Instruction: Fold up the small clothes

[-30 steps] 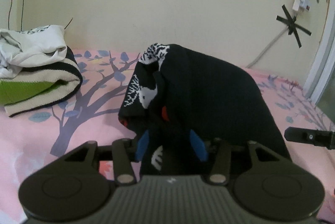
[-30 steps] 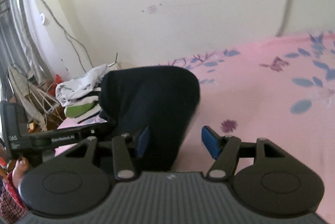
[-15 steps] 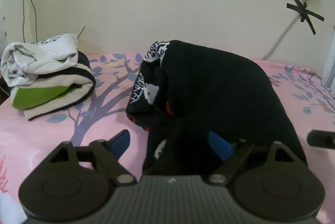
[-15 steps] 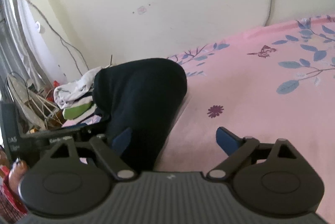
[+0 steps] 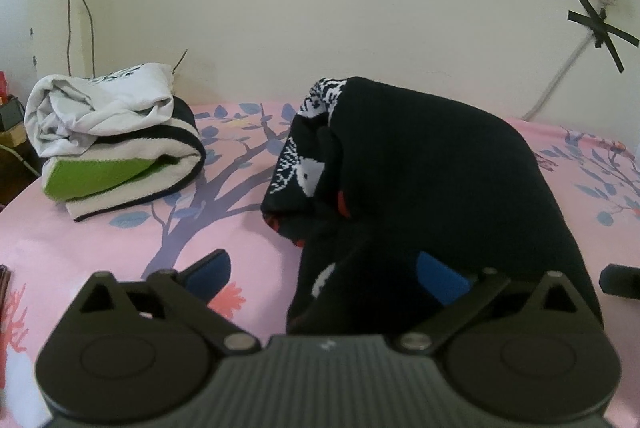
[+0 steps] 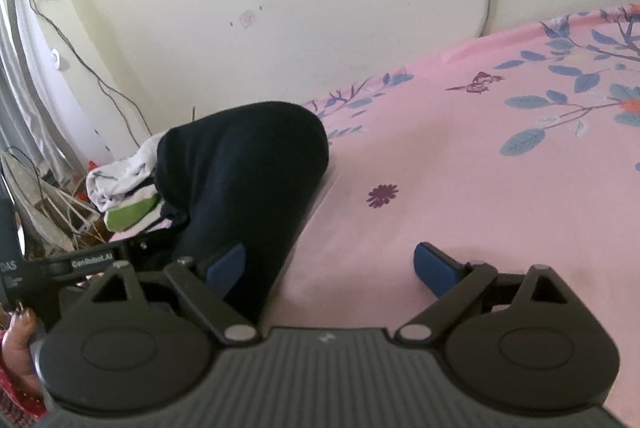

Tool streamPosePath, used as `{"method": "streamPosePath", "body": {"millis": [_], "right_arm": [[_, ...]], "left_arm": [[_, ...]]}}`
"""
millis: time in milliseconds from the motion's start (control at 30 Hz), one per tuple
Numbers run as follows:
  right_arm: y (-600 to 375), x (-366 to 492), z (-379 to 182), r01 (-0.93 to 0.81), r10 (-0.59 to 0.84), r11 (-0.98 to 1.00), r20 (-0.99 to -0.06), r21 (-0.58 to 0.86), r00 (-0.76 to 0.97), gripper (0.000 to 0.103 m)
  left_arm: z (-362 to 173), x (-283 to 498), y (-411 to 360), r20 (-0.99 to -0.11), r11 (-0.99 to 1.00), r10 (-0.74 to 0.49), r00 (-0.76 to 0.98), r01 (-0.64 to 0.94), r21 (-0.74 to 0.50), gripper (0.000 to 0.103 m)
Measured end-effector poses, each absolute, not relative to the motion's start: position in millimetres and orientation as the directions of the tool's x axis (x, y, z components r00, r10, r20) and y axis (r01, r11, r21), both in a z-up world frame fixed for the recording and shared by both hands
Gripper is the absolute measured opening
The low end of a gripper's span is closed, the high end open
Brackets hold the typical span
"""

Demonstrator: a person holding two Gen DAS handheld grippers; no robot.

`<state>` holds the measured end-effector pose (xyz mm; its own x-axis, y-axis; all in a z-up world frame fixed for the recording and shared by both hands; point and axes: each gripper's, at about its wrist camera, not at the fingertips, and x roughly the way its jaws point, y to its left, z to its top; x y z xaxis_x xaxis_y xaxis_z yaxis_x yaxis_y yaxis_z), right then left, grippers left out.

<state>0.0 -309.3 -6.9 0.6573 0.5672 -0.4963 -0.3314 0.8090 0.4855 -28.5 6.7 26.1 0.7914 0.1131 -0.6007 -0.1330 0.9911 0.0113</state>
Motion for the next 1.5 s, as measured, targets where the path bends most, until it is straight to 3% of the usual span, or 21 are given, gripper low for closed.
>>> {"method": "streamPosePath", "body": {"millis": [233, 367, 500, 533, 600, 633, 667, 767, 867, 933, 1033, 1133, 1200, 1300, 1367, 1500], "right_arm": [[-289.2, 10.6, 26.6, -0.448, 0.61, 0.787, -0.426, 0.423, 0.668, 0.089], [-250.2, 31.8, 59.0, -0.577, 0.648, 0.761, -0.401, 0.296, 0.648, 0.071], [-189.6, 66.6, 75.0, -0.663, 0.658, 0.73, -0.43, 0.163, 0.618, 0.063], [-176.5, 74.9, 76.7, -0.682, 0.667, 0.715, -0.44, 0.153, 0.601, 0.057], [-144.9, 93.7, 77.3, -0.723, 0.687, 0.676, -0.473, 0.139, 0.551, 0.041], [-127.1, 104.5, 75.5, -0.735, 0.683, 0.665, -0.503, 0.129, 0.53, 0.029], [-111.2, 113.3, 72.3, -0.739, 0.667, 0.665, -0.533, 0.109, 0.521, 0.023], [-70.9, 149.1, 43.5, -0.751, 0.596, 0.657, -0.653, 0.062, 0.467, 0.024], [-71.5, 186.9, 21.3, -0.673, 0.638, 0.683, -0.68, 0.284, 0.361, 0.037], [-77.2, 189.1, 12.3, -0.664, 0.667, 0.67, -0.661, 0.331, 0.343, 0.045], [-89.0, 189.5, 4.1, -0.626, 0.677, 0.683, -0.649, 0.378, 0.347, 0.068], [-83.0, 182.5, 7.8, -0.624, 0.637, 0.717, -0.657, 0.312, 0.403, 0.08], [-83.1, 173.3, 13.0, -0.635, 0.634, 0.722, -0.631, 0.275, 0.447, 0.081], [-105.6, 159.7, 26.9, -0.635, 0.665, 0.716, -0.557, 0.29, 0.497, 0.081], [-130.4, 147.9, 36.7, -0.62, 0.687, 0.713, -0.504, 0.328, 0.523, 0.081], [-185.9, 107.1, 47.1, -0.606, 0.682, 0.728, -0.422, 0.321, 0.597, 0.081]], "left_arm": [[34.0, -40.3, 26.2, -0.553, 0.987, 0.105, 0.827, -0.156, -0.046, 0.103], [35.6, -42.8, 43.5, -0.553, 0.977, 0.081, 0.829, -0.175, -0.121, 0.103], [31.8, -43.5, 42.8, -0.573, 0.976, -0.036, 0.819, -0.094, -0.196, 0.101], [30.8, -44.4, 37.3, -0.571, 0.982, -0.037, 0.82, -0.075, -0.171, 0.095], [26.7, -41.8, 27.3, -0.581, 0.992, -0.041, 0.813, -0.035, -0.119, 0.072], [23.1, -38.8, 24.1, -0.597, 0.994, -0.054, 0.8, -0.013, -0.108, 0.048], [18.1, -34.9, 22.7, -0.618, 0.994, -0.072, 0.783, 0.006, -0.108, 0.032], [13.2, -38.0, 18.6, -0.615, 0.996, -0.084, 0.784, 0.04, -0.086, 0.021], [14.7, -45.9, 20.3, -0.61, 0.996, -0.089, 0.787, 0.056, -0.073, 0.014], [15.1, -50.9, 28.8, -0.61, 0.991, -0.124, 0.783, 0.064, -0.119, 0.012], [13.0, -57.6, 44.1, -0.613, 0.981, -0.166, 0.773, 0.066, -0.183, 0.012], [10.1, -59.9, 57.2, -0.624, 0.974, -0.182, 0.76, 0.05, -0.222, 0.011], [10.6, -58.4, 67.9, -0.634, 0.965, -0.187, 0.75, 0.021, -0.26, 0.012], [18.9, -63.1, 66.9, -0.629, 0.974, -0.16, 0.761, 0.019, -0.225, 0.025], [25.4, -69.2, 64.8, -0.609, 0.98, -0.14, 0.781, 0.024, -0.195, 0.05], [29.4, -75.3, 64.0, -0.589, 0.977, -0.142, 0.796, 0.019, -0.21, 0.06]]}}
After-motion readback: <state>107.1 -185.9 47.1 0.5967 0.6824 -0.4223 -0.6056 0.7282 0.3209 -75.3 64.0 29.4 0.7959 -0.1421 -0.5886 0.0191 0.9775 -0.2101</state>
